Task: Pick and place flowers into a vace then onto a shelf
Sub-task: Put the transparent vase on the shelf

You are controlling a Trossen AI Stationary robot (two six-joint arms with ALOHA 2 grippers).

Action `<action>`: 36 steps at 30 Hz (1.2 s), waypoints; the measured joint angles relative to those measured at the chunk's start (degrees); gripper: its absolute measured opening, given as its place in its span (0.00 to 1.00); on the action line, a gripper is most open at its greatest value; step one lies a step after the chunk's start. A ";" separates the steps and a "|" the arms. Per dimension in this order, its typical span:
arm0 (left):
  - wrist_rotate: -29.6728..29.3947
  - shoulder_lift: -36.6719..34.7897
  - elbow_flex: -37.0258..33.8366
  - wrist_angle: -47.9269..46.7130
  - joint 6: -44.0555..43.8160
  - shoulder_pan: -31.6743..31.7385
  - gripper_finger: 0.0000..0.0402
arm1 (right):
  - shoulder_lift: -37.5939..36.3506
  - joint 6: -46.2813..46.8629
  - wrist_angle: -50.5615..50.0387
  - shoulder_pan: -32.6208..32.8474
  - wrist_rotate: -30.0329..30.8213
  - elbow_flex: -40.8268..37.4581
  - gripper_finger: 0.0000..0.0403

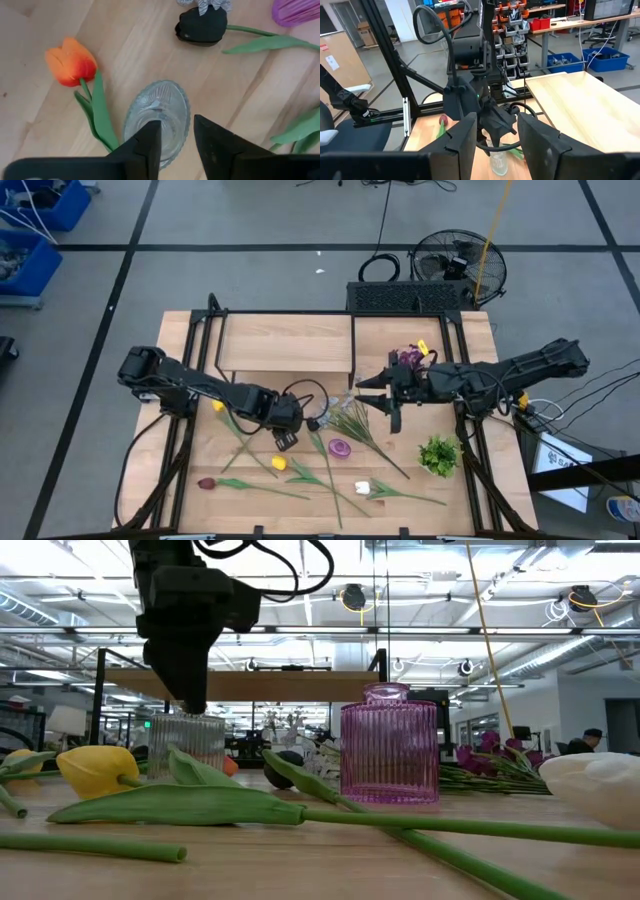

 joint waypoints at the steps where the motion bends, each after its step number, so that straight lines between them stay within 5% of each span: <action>1: -0.01 -0.27 -0.10 -0.06 0.00 0.02 0.24 | 0.00 -0.02 -0.01 0.00 0.00 0.02 0.34; 5: 0.15 -1.26 -0.25 -0.17 1.44 0.07 0.09 | 0.01 -0.03 -0.03 0.00 0.00 0.02 0.34; 12: 1.73 -1.73 0.26 -1.97 1.32 0.63 0.09 | 0.00 -0.04 -0.14 0.00 0.00 -0.47 0.34; 18: 6.04 -1.75 9.52 -11.60 2.13 -0.74 0.09 | 0.00 1.55 -0.16 0.00 -0.02 -2.09 0.34; 27: -6.40 -1.88 35.06 -42.52 5.08 0.77 0.09 | 0.02 1.43 4.95 0.00 -0.02 -2.26 0.34; 36: -11.97 -9.55 41.28 -45.05 14.92 15.83 0.09 | 0.02 1.49 6.99 0.00 -0.02 -2.28 0.34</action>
